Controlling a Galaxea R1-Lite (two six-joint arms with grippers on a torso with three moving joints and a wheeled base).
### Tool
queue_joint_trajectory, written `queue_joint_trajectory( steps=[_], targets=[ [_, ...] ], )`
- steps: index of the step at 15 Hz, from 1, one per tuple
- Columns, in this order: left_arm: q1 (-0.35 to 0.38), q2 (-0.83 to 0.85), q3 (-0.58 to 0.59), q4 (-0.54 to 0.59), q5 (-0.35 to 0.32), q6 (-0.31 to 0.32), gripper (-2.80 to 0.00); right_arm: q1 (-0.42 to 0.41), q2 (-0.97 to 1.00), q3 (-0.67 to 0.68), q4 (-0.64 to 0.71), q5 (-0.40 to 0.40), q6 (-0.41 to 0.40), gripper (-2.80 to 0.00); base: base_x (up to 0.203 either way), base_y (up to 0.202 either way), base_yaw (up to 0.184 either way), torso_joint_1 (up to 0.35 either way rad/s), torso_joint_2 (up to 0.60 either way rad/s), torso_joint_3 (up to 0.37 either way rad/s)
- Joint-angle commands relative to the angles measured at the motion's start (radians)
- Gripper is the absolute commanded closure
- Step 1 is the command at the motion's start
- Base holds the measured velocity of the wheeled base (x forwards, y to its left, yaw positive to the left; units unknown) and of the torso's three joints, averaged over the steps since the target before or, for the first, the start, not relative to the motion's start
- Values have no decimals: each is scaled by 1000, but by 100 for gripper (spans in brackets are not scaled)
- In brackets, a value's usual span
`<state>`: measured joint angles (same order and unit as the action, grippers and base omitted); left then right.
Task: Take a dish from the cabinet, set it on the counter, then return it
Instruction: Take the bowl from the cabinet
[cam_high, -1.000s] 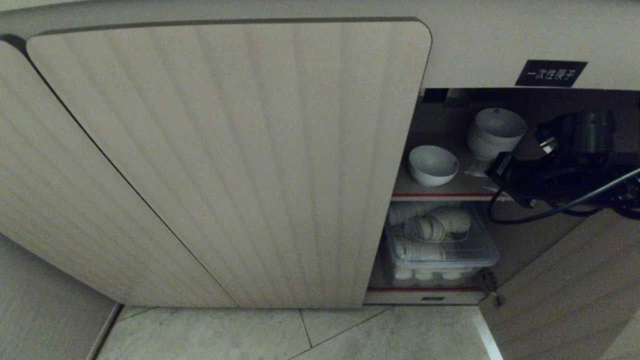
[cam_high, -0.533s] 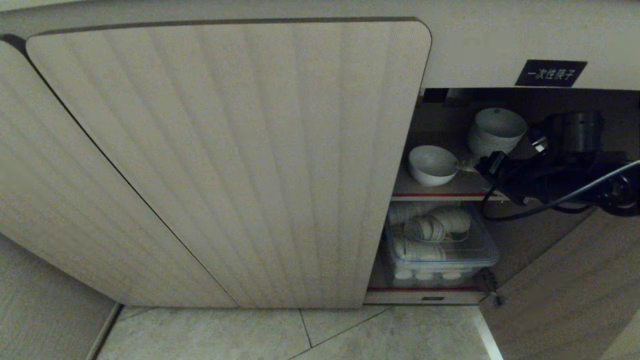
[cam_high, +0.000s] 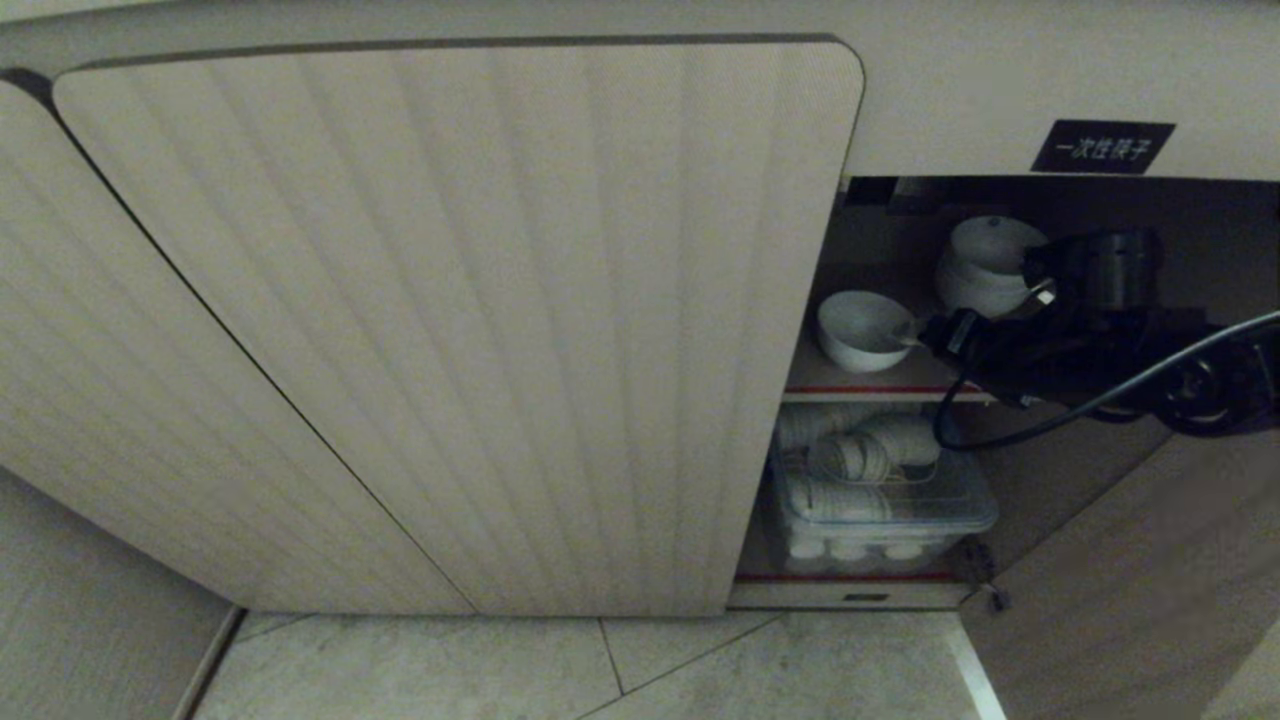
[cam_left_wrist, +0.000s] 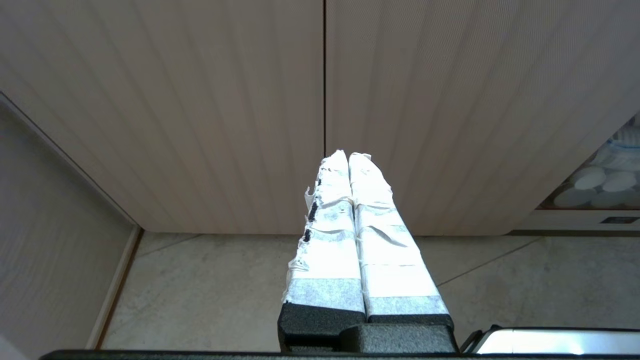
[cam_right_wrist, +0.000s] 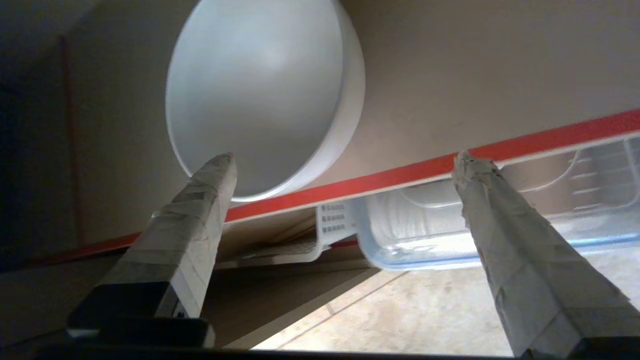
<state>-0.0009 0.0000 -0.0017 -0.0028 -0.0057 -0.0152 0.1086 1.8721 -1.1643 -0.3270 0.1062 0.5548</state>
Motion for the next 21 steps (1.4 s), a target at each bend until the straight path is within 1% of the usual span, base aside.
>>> queue_joint_trajectory(
  steps=[1,7,14,17,21],
  targets=[
    [0,0,0,0,0,0,0,3,10,-9,-3,-2,-2,-280,0,0,0,0,0,0],
    [-1,0,0,0,0,0,0,5,35,-18,-29,-20,-24,-280,0,0,0,0,0,0],
    [0,0,0,0,1,0,0,5,93,-80,-17,-19,-20,-280,0,0,0,0,0,0],
    [-1,0,0,0,0,0,0,3,98,-103,15,-17,-12,-280,0,0,0,0,0,0],
    [-1,0,0,0,0,0,0,3,130,-175,69,-17,-7,-280,0,0,0,0,0,0]
  ],
)
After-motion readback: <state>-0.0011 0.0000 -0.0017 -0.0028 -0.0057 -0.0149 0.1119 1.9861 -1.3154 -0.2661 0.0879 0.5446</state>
